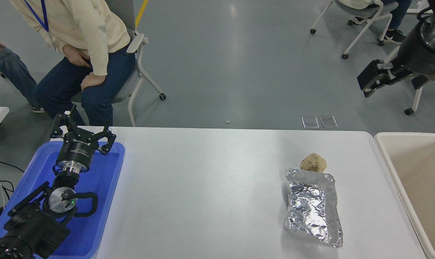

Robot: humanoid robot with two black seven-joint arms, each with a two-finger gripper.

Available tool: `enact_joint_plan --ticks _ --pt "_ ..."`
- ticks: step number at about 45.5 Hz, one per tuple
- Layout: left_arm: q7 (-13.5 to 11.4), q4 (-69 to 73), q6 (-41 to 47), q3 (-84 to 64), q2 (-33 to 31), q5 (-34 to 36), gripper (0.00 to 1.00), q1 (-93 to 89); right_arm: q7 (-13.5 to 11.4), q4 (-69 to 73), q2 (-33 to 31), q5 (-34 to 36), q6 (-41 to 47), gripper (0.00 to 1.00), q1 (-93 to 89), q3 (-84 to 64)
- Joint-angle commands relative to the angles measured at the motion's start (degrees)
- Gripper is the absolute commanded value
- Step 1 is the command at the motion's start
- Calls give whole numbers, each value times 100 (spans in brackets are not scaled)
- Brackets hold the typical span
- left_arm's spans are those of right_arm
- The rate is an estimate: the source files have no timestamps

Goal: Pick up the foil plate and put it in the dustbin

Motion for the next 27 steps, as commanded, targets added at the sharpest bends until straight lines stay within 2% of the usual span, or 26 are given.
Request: enact_joint_plan --ticks 1,27 --pt "-1 3 5 -5 1 -2 100 0 2 -1 16 0 0 100 14 13" --pt "-1 3 -4 -5 1 -2 100 0 2 -1 51 0 0 100 -3 4"
